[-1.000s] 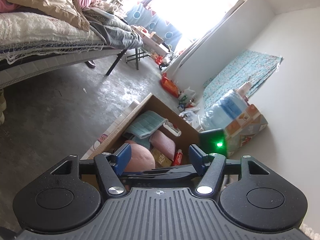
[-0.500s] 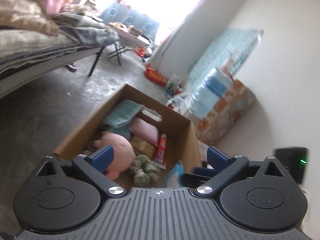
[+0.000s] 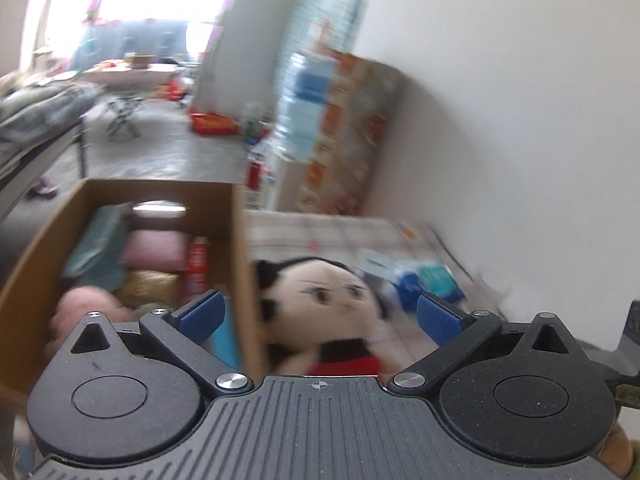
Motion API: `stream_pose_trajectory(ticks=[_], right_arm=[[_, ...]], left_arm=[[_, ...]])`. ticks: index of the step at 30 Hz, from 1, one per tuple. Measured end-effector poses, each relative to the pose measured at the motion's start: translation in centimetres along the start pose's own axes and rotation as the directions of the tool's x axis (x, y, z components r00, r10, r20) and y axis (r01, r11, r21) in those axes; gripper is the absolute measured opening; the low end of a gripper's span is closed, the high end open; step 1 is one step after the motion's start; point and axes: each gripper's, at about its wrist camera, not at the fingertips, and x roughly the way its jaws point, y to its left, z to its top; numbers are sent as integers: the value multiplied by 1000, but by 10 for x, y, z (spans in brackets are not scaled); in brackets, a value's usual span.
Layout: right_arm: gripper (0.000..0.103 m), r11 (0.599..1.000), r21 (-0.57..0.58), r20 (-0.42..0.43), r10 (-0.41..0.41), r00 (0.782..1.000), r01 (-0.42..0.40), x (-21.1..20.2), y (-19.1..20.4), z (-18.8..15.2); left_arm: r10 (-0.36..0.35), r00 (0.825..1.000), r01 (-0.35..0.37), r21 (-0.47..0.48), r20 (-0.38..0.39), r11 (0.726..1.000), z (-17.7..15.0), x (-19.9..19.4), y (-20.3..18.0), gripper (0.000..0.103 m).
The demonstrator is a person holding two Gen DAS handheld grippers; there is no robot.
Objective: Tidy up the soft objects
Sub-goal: 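Move both tools over to the table with the wet wipes pack, then grasp the blue-and-teal wet wipes pack with the left tool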
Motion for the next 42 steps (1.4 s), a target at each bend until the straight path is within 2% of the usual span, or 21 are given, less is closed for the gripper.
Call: stream_pose_trajectory(ticks=[3,6,8,11,14,16,18,20,25,29,31,33,37,40,42], right_arm=[[99,996,31,15,-83,996,83,-9,-28,-7],[99,988,54,18,-144,989,143,-11,-56,-14],[99,986,73,22,-153,988,151,-10,-73,-17],[99,980,90,38,-180,983,176,-10,-95,-19],[99,975,125,51,-192,980,184,-15,-119,-23],[99,973,152,50,-185,981,176,-15,-134,-26],[99,971,177,46,-171,984,160,-15,-147,-29],[99,969,200,45,-157,987,146,-13,-158,-32],[99,962,247,63,-132,989,113,-13,-179,-36],[99,959,268,76,-111,991,87,-14,-189,-39],[99,959,273,81,-104,991,79,-14,-191,-40],[99,957,280,87,-100,991,72,-15,-194,-41],[99,953,296,99,-98,990,65,-16,-199,-44],[99,949,310,109,-100,989,62,-20,-202,-47],[99,947,316,115,-102,988,61,-24,-203,-48]], left_arm=[[-38,997,44,111,-60,993,11,32,-39,103],[-63,988,98,265,-137,959,22,68,-77,103],[-52,979,127,395,-195,910,25,96,-102,103],[-1,965,156,575,-261,803,24,140,-131,103],[38,946,207,692,-321,691,20,185,-154,103],[46,934,247,736,-354,630,19,211,-166,103],[29,919,301,748,-393,592,22,238,-175,103],[28,899,346,748,-438,567,24,266,-181,103],[53,868,408,770,-494,490,22,322,-195,103],[24,843,466,753,-537,464,21,347,-204,103],[9,828,493,735,-561,466,21,355,-208,103],[11,813,505,713,-583,487,21,365,-211,103],[62,768,511,667,-638,543,16,382,-213,103],[74,770,499,671,-633,548,13,377,-217,103],[71,752,513,650,-655,561,13,370,-220,103]])
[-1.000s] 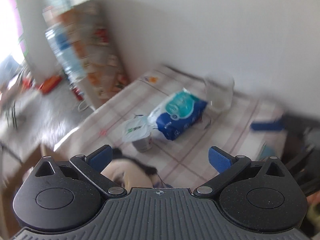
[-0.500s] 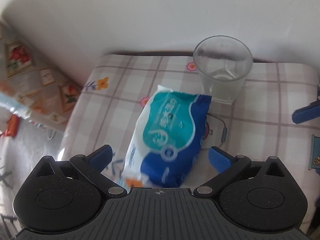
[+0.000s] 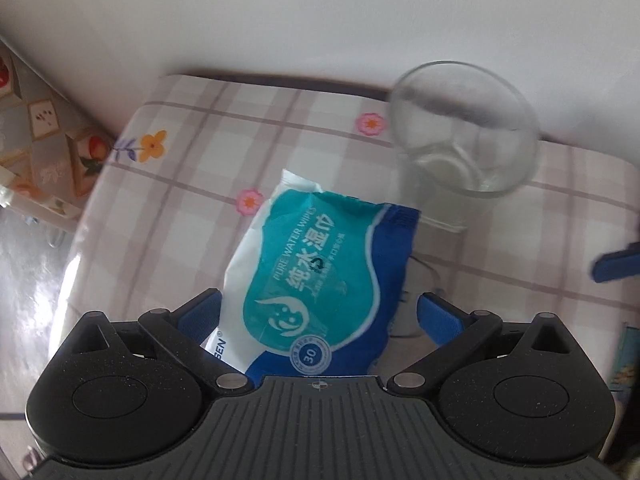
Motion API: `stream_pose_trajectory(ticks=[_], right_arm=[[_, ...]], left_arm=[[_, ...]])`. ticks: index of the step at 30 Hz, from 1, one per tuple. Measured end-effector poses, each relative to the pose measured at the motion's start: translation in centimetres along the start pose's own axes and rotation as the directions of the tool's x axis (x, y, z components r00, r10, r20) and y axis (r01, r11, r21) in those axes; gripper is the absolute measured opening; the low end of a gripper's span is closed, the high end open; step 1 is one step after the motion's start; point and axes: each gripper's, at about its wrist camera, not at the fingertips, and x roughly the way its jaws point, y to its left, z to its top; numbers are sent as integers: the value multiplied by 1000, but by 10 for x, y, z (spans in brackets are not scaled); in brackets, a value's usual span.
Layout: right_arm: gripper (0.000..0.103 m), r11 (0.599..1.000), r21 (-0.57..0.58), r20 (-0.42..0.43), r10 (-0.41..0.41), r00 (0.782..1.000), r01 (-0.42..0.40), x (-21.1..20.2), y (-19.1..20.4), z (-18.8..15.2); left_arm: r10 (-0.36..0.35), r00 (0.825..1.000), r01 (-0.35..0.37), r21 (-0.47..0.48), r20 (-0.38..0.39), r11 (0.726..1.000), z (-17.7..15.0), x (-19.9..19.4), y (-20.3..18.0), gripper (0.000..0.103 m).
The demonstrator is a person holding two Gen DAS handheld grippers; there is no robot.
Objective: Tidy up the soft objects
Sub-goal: 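Grasp the blue-and-teal wet wipes pack with the left tool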
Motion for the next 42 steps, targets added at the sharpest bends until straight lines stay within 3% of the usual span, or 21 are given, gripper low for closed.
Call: stream_pose_trajectory(ticks=[3,8,10,12,18,23,28,31,36,39,42], right_arm=[[99,1000,2,14,-3,1000,3,-8,0,0],[99,1000,10,35,-4,999,4,-23,0,0],[99,1000,13,46,-5,999,4,-31,1,0],[99,1000,13,58,-9,998,8,-40,3,0],[99,999,27,91,-22,996,20,-70,3,-2],[99,999,33,109,-34,993,30,-89,5,-4],[99,999,31,110,-42,993,38,-100,6,-5],[99,999,21,94,-49,994,47,-101,7,-4],[99,999,-5,49,-51,998,51,-94,16,-3],[99,999,-27,30,-37,999,38,-88,25,1],[99,999,-50,20,-16,1000,17,-80,35,10]], left_arm=[[-29,998,28,-25,-54,999,-3,-4,-12,102],[13,995,-16,-31,-99,999,-15,-10,-45,99],[31,995,-36,-47,-96,998,-19,-15,-56,95],[56,995,-62,-73,-88,995,-25,-20,-65,84],[101,992,-112,-190,-69,975,-45,-34,-92,80],[107,993,-120,-313,-57,942,-76,-51,-108,79],[133,991,-118,-426,6,897,-120,-68,-126,79],[161,986,-125,-442,46,888,-138,-75,-134,81],[192,975,-116,-480,112,869,-144,-79,-129,98],[210,968,-119,-491,136,863,-144,-74,-125,100],[168,974,-68,-517,149,853,-147,-63,-120,98]])
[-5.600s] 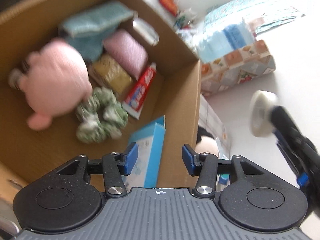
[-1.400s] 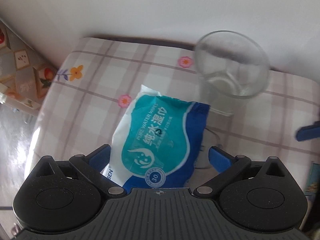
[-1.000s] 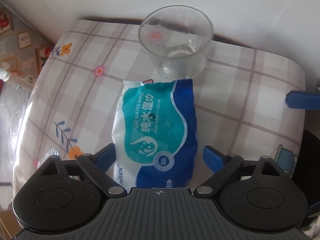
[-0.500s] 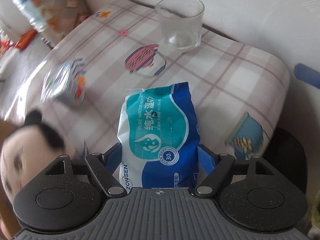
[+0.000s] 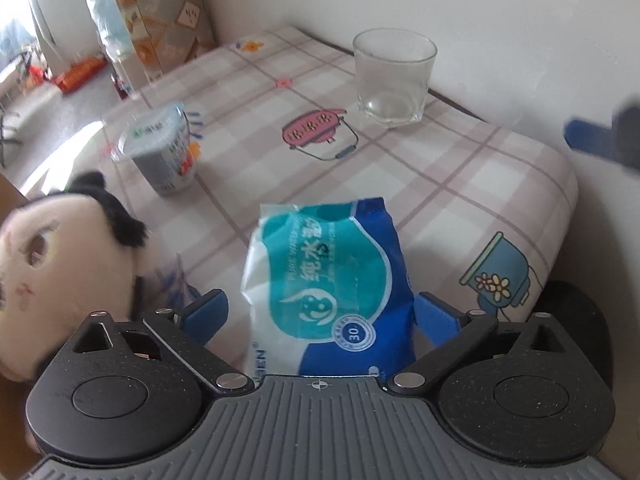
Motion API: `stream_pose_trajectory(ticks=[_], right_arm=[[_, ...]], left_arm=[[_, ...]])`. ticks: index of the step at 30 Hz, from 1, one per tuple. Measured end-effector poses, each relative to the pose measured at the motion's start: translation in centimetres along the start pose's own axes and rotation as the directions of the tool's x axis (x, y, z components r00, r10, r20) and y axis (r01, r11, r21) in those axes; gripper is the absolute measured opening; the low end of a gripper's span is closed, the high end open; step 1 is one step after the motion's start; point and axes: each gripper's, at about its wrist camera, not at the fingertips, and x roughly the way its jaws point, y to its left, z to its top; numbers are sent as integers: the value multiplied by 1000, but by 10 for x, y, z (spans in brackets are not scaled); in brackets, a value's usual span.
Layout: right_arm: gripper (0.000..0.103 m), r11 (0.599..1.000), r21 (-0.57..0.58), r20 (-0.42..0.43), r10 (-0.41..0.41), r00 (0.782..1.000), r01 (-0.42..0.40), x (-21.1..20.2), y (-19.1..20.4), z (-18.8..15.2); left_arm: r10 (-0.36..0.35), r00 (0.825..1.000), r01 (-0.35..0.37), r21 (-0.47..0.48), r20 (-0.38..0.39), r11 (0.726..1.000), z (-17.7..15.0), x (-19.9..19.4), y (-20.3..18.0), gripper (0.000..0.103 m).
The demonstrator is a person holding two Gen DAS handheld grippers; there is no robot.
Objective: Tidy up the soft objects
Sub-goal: 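Carry the wipes pack to the box with the left tool while the right tool reaches the yogurt cup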
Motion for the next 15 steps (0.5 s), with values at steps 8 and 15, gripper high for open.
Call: stream_pose_trajectory(ticks=[8,15], right_arm=[[99,991,-54,-136,115,984,-123,68,25,38],[94,984,-79,-308,131,942,-162,160,42,62]], left_arm=[[3,998,1,-77,64,997,-23,-3,16,77],[-37,985,69,-187,169,980,-36,-37,40,76]])
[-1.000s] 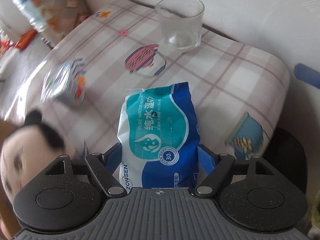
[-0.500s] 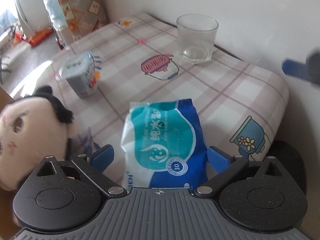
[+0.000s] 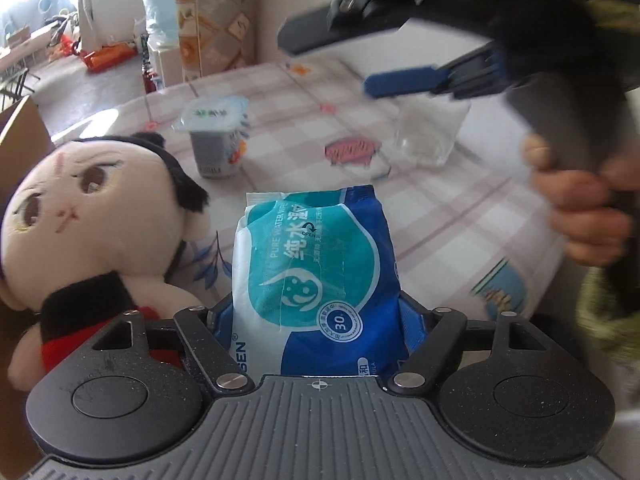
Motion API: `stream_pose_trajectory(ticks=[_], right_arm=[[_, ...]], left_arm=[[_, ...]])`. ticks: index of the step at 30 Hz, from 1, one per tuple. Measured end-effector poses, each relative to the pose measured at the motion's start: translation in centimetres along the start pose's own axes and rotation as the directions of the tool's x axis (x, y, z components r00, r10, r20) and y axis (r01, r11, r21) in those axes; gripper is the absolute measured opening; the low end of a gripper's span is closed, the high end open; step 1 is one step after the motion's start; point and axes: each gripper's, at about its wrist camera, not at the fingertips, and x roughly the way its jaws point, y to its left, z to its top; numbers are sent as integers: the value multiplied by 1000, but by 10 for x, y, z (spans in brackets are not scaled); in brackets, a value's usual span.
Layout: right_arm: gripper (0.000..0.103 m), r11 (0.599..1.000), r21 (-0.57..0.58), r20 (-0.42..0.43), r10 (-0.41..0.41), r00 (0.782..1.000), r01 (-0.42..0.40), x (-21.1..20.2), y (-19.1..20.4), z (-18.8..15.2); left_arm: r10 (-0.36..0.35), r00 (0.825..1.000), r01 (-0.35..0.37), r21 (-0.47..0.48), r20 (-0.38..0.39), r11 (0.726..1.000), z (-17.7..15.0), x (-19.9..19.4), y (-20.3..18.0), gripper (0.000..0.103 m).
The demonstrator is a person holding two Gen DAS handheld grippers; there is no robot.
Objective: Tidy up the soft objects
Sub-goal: 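Carry the wipes pack to the box with the left tool while the right tool reaches the yogurt cup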
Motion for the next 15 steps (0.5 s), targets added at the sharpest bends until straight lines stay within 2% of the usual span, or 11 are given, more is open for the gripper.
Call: stream_pose_trajectory(ticks=[2,4,10,12,15], right_arm=[[93,1000,5,-11,-4,1000,4,5,5,10],[93,1000,1,14,12,1000,-12,-5,13,16],[93,999,-29,141,27,990,-23,-70,37,26],[93,999,-33,175,36,984,-31,-89,43,28],[93,999,-29,196,43,980,-38,-98,50,34]], left_arm=[[-20,999,21,-17,47,1000,4,-15,6,76],[-27,995,29,-20,100,999,8,-29,9,76],[-90,968,103,-43,235,994,15,-84,27,76],[-74,955,93,-53,286,994,13,-110,38,76],[-1,939,42,-114,343,993,8,-149,65,76]])
